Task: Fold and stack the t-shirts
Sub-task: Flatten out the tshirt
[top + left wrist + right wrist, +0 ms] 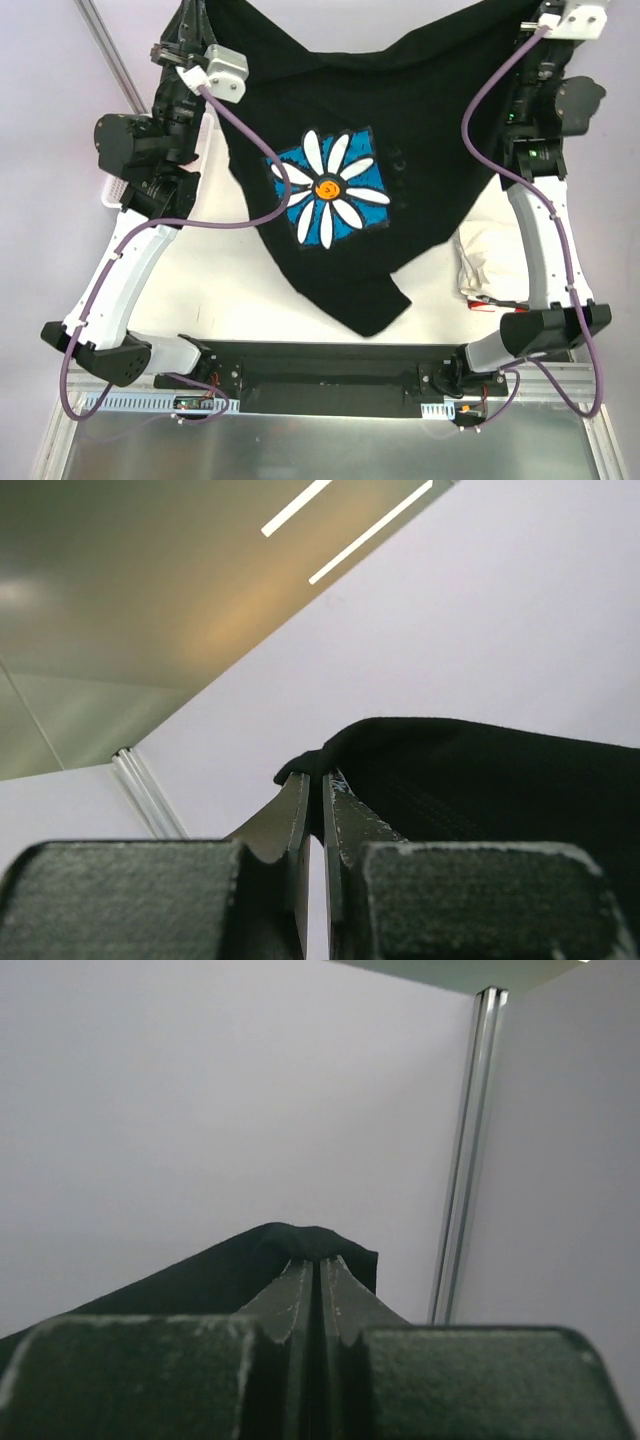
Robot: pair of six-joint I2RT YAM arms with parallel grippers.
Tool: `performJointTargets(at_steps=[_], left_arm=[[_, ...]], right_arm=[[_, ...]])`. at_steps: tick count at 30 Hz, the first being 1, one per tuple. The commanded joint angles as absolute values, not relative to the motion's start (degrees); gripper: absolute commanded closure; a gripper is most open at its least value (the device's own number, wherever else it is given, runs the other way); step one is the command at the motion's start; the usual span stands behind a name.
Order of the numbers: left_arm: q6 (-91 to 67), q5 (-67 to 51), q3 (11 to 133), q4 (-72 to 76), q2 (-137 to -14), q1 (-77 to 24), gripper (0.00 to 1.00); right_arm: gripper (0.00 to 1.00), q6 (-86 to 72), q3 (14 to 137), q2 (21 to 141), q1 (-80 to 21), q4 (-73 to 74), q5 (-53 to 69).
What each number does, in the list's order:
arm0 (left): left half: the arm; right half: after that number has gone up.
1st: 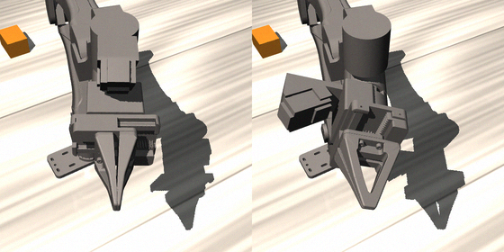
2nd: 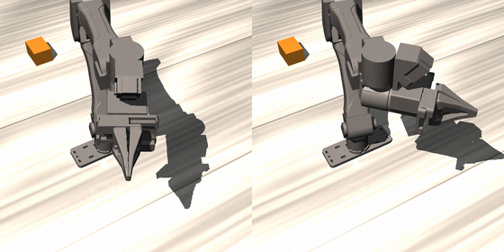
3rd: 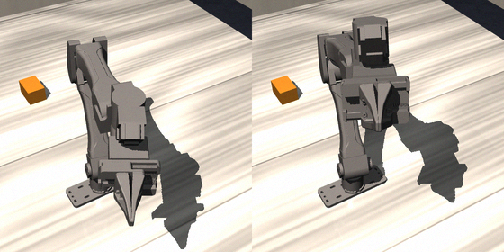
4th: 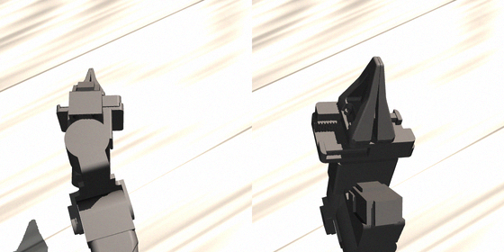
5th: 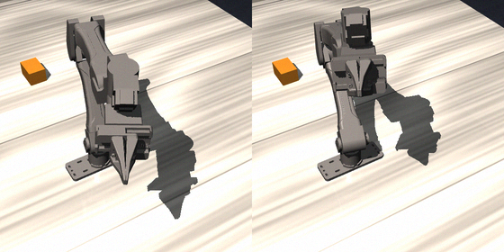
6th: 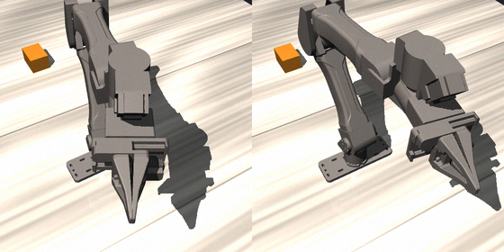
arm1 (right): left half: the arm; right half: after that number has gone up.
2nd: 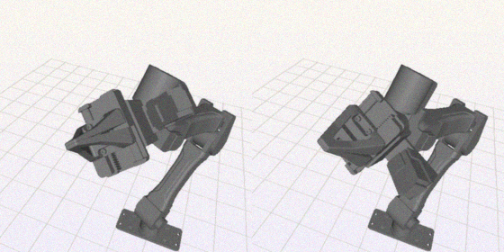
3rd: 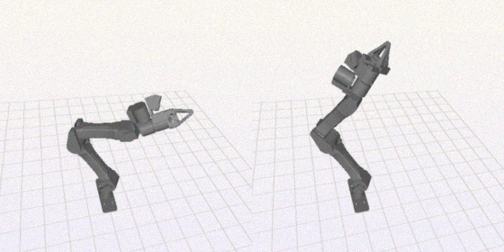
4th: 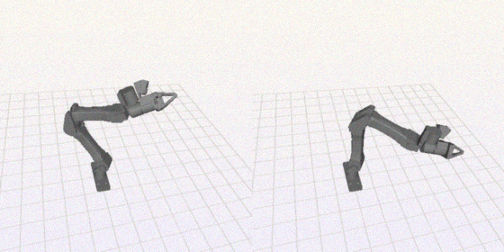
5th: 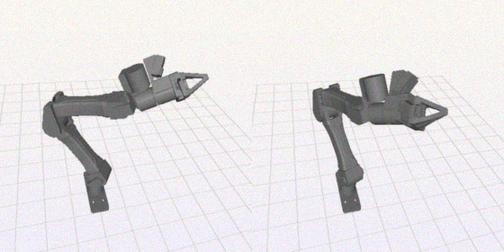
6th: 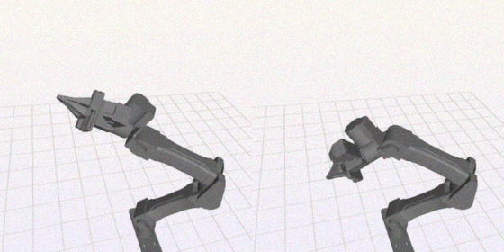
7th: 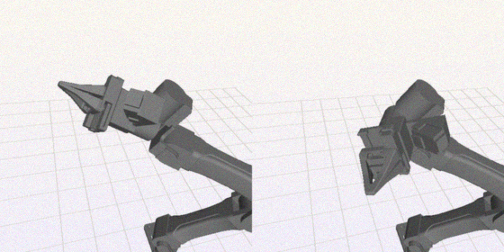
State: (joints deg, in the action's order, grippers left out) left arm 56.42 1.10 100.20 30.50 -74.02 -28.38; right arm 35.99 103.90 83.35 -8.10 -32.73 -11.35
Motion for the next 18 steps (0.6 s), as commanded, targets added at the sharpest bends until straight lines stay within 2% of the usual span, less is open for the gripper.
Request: performJointTargets(at_steps=[1, 8, 18], left_arm=[[58.0, 1.1, 104.2, 36.1, -72.9, -26.7, 1.0], [57.9, 0.7, 101.5, 36.0, -70.8, -26.1, 1.0], [54.2, 1.8, 98.6, 32.5, -62.5, -26.1, 1.0]], right_arm=[[0.99, 35.1, 109.2, 85.6, -7.4, -37.5, -11.9], [0.99, 34.5, 109.1, 84.7, -7.1, -36.6, -11.4], [0.99, 33.1, 98.3, 72.0, -7.3, -34.6, -11.3]])
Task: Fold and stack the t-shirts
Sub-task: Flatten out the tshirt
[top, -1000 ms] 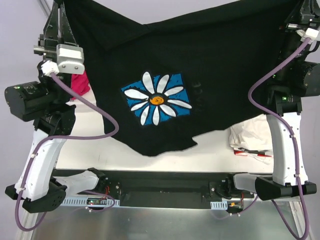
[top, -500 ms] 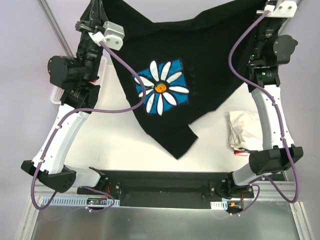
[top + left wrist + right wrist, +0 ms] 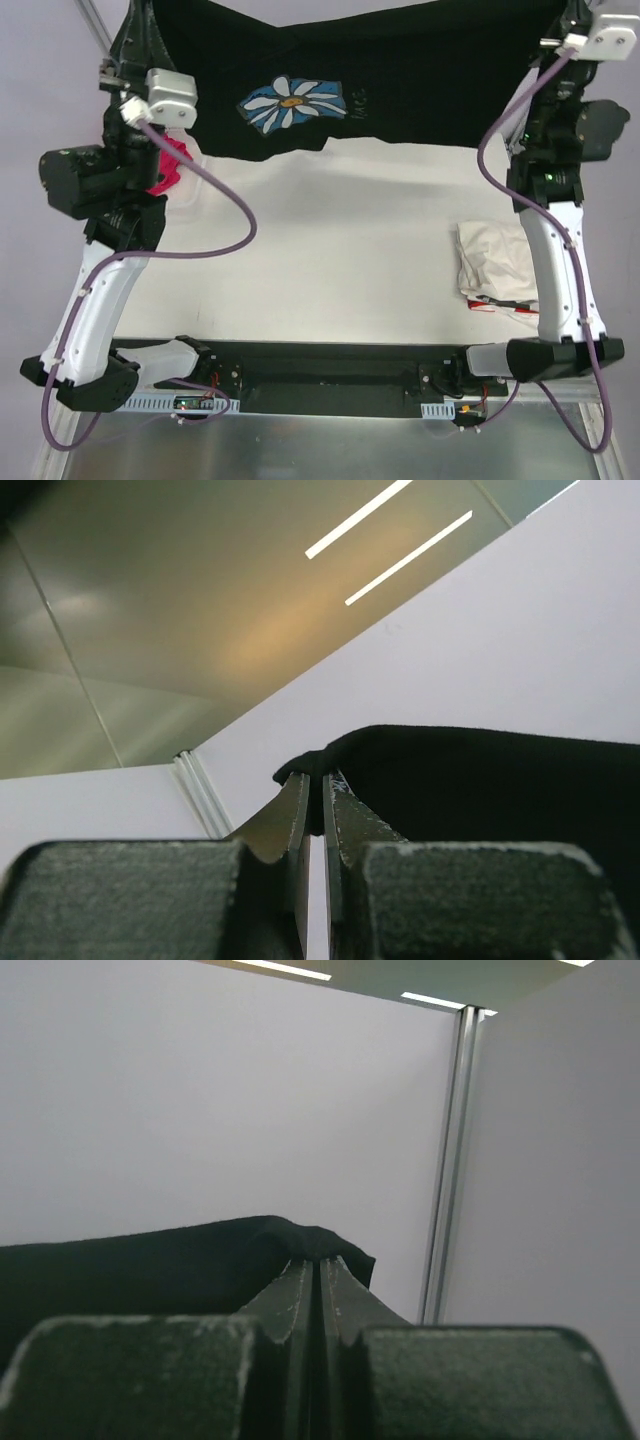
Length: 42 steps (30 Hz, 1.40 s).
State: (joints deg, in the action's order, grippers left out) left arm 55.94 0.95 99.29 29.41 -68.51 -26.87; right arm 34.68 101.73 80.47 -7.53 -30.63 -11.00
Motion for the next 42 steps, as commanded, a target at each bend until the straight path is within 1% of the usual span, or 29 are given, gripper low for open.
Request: performJointTargets(at_steps=[1, 4, 8, 13, 18, 23, 26, 30, 36, 42], left_arm=[[53.8, 1.8, 98.0, 32.3, -61.7, -26.1, 1.0], [52.4, 1.3, 95.5, 30.9, -58.6, -26.1, 1.0], [51.4, 1.5, 94.2, 30.1, -56.2, -26.1, 1.0], [50.9, 1.3, 94.4, 28.9, -54.3, -26.1, 1.0], [51.7, 1.8, 95.4, 29.0, -55.3, -26.1, 1.0], [52.0, 2.5, 96.7, 31.0, -58.9, -26.1, 1.0], [52.2, 2.7, 98.9, 32.2, -63.4, -26.1, 1.0], [54.1, 1.8, 100.4, 35.2, -69.3, -26.1, 1.0], [55.0, 0.2, 103.1, 35.8, -73.4, -26.1, 1.0], [55.0, 0.1, 103.7, 35.4, -73.7, -26.0, 1.0]], right_arm=[[0.99, 32.8, 96.8, 69.4, -7.3, -34.5, -11.3], [0.99, 32.1, 91.7, 65.3, -7.6, -33.8, -10.9], [0.99, 32.8, 88.9, 60.1, -8.1, -33.0, -11.1], [0.99, 33.9, 88.0, 57.7, -8.1, -32.8, -11.3], [0.99, 34.7, 88.9, 58.6, -8.1, -32.9, -11.3], [0.99, 35.2, 89.6, 62.5, -8.1, -34.1, -11.9], [0.99, 36.0, 91.3, 66.3, -8.2, -34.9, -12.2], [0.99, 37.4, 96.9, 73.2, -8.1, -35.8, -12.6], [0.99, 36.5, 104.6, 82.7, -8.1, -36.4, -11.4], [0.99, 34.6, 106.5, 83.9, -8.1, -36.4, -11.1]])
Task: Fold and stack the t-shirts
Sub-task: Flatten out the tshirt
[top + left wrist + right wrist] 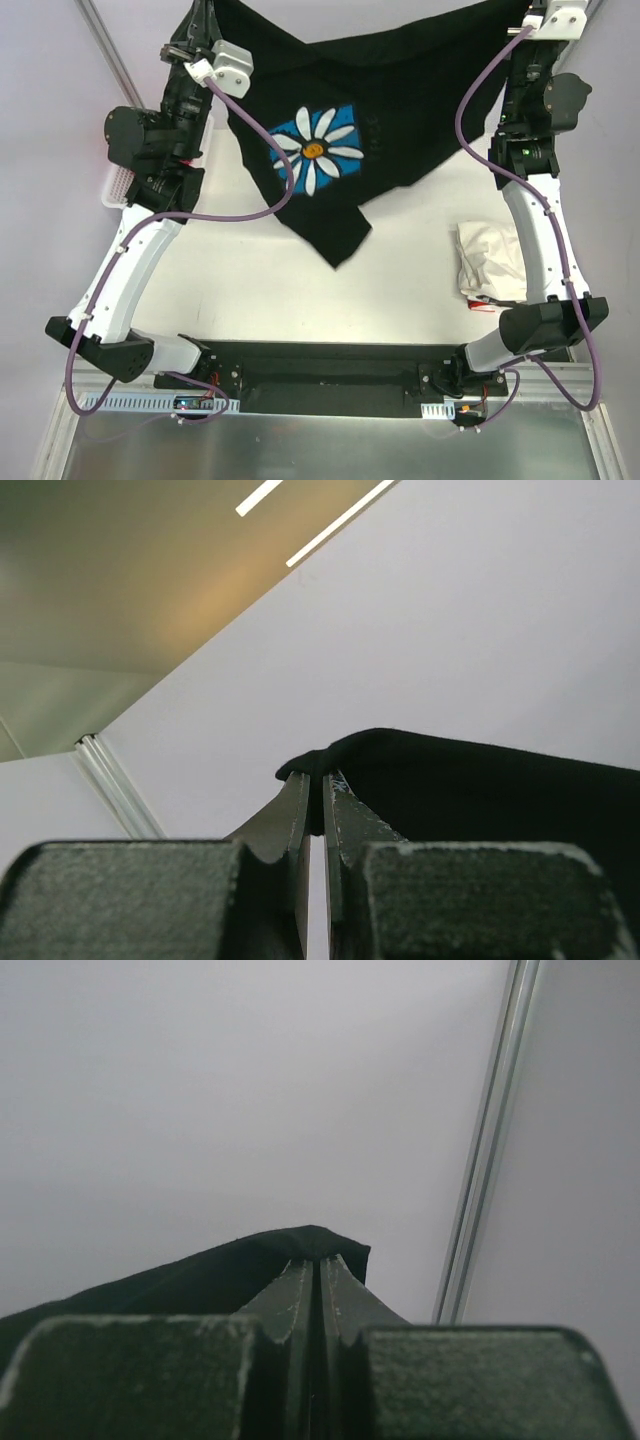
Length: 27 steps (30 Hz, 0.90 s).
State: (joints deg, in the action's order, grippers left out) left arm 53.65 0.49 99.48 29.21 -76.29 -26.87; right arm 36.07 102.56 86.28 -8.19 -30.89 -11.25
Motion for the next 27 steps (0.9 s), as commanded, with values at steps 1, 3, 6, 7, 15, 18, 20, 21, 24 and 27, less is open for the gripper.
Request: performJointTargets(at_steps=[1, 3, 6, 7, 15, 18, 20, 21, 24, 27], left_arm=[[54.9, 0.1, 103.4, 35.2, -73.3, -26.0, 1.0], [54.6, 0.1, 102.6, 35.2, -72.4, -26.1, 1.0], [54.1, 0.2, 101.6, 34.5, -70.7, -26.1, 1.0], [53.9, 0.2, 101.3, 34.3, -70.1, -26.1, 1.0], [50.5, 0.1, 98.8, 30.5, -63.2, -26.1, 1.0], [49.2, 0.1, 98.7, 29.4, -61.4, -26.1, 1.0], [48.6, 0.1, 98.7, 28.7, -60.6, -26.1, 1.0], [48.5, 0.1, 98.9, 28.6, -60.4, -26.1, 1.0], [47.9, 0.1, 99.2, 28.1, -60.0, -26.1, 1.0], [47.9, 0.1, 99.4, 28.1, -60.5, -26.1, 1.0]], right_arm=[[0.99, 34.6, 106.2, 83.2, -8.1, -36.3, -11.0], [0.99, 34.5, 104.8, 82.1, -8.2, -36.0, -10.9], [0.99, 34.5, 101.9, 78.8, -8.2, -35.9, -10.7], [0.99, 34.6, 101.1, 77.8, -8.2, -35.9, -10.7], [0.99, 34.2, 93.4, 67.1, -8.7, -34.6, -10.4], [0.99, 34.4, 91.6, 63.9, -9.2, -34.5, -10.4], [0.99, 34.5, 91.1, 62.8, -9.5, -34.3, -10.3], [0.99, 34.7, 91.1, 62.2, -9.6, -34.1, -10.4], [0.99, 35.2, 91.5, 61.6, -9.8, -34.1, -10.4], [0.99, 35.6, 91.7, 62.0, -9.8, -34.1, -10.4]])
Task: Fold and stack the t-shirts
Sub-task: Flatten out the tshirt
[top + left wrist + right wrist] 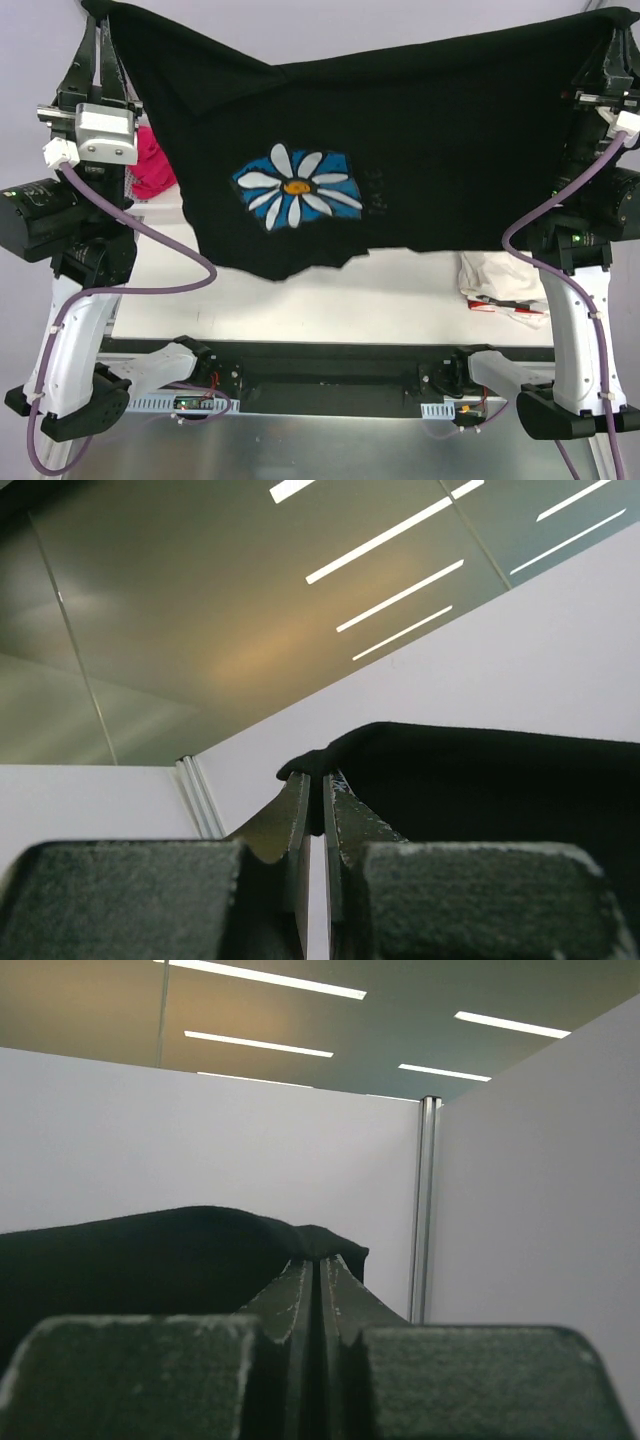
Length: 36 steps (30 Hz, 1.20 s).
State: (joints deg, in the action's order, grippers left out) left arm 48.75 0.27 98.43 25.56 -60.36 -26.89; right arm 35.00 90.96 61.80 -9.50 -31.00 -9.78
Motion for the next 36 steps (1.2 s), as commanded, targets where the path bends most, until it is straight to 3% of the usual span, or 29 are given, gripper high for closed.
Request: performJointTargets(at_steps=[1, 13, 21, 28, 33, 34, 36], left_arm=[[48.0, 0.1, 99.4, 28.3, -60.7, -26.1, 1.0], [52.1, 1.0, 100.3, 38.6, -76.9, -25.6, 1.0], [40.6, -4.0, 106.6, 38.6, -83.0, -18.6, 1.0], [41.5, -4.2, 103.5, 36.4, -76.3, -18.4, 1.0], [40.9, -0.4, 95.8, 32.4, -66.0, -18.5, 1.0], [40.3, -0.4, 92.1, 31.7, -64.1, -18.5, 1.0], [37.8, 1.8, 87.4, 31.0, -57.2, -18.5, 0.83]], right_arm=[[0.99, 35.6, 91.8, 62.5, -9.8, -34.1, -10.5], [0.99, 39.1, 99.2, 80.0, -9.8, -38.0, -11.2], [0.99, 30.6, 107.3, 90.1, -4.9, -37.4, -9.9], [0.99, 30.6, 102.2, 82.8, -4.3, -36.5, -9.7], [0.99, 30.1, 90.7, 68.9, -4.6, -33.5, -9.3], [0.91, 30.3, 85.9, 66.6, -4.6, -33.2, -8.4], [0.74, 30.1, 80.8, 59.6, -4.6, -32.3, -6.6]])
